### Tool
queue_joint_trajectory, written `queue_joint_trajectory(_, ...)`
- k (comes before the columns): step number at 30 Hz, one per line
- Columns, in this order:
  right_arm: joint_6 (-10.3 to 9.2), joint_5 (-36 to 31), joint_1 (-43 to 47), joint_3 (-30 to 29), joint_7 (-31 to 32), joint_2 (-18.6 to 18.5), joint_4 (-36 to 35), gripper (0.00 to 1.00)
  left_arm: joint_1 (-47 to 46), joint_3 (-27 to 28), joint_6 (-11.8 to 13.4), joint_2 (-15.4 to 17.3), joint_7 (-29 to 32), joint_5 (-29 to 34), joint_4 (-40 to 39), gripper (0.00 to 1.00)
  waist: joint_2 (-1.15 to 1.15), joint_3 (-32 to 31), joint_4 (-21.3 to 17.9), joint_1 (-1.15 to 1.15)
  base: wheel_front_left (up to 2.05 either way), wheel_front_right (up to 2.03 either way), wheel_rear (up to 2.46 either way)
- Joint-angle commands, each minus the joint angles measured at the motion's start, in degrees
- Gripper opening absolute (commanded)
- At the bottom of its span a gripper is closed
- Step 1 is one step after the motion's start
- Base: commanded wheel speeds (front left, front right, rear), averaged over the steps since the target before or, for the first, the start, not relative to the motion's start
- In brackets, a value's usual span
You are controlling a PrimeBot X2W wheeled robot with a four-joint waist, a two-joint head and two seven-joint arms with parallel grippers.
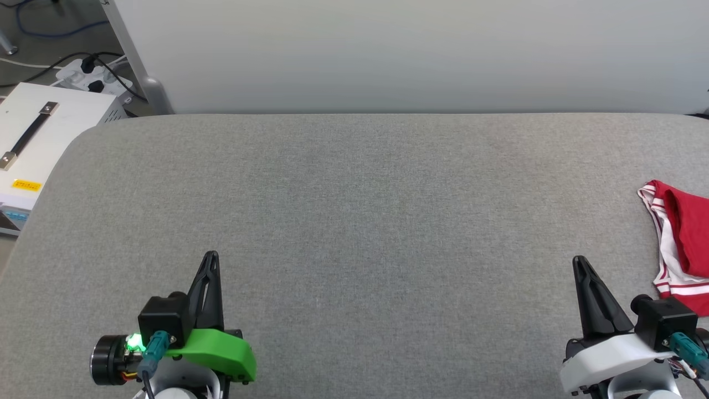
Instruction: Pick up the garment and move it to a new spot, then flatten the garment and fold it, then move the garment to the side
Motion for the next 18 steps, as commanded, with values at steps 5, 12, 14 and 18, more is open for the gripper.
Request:
queue_joint_trajectory(5,-0.02,-1.2,-1.1,0.2,1.0,0.2,-0.2,0.00,-0.1,0.3,0.4,-0.3,0.9,0.8,-0.5,0.00,0.00,-0.2,-0.1,0.00,0.00,0.00,0.00)
queue_joint_trajectory(12,-0.02,-1.8,-1.3,0.3,1.8,0.3,-0.2,0.00,-0.1,0.4,0.5,-0.3,1.6,1.1,-0.7,0.00,0.00,-0.3,-0.1,0.00,0.00,0.00,0.00)
queue_joint_trajectory(14,-0.02,-1.9,-1.4,0.3,2.0,0.3,-0.2,0.00,-0.1,0.5,0.5,-0.3,1.9,1.2,-0.8,0.00,0.00,-0.4,-0.1,0.00,0.00,0.00,0.00)
queue_joint_trajectory(18,-0.02,-2.3,-1.5,0.4,2.5,0.4,-0.2,0.00,-0.1,0.5,0.6,-0.4,2.3,1.4,-0.9,0.00,0.00,-0.5,-0.2,0.00,0.00,0.00,0.00)
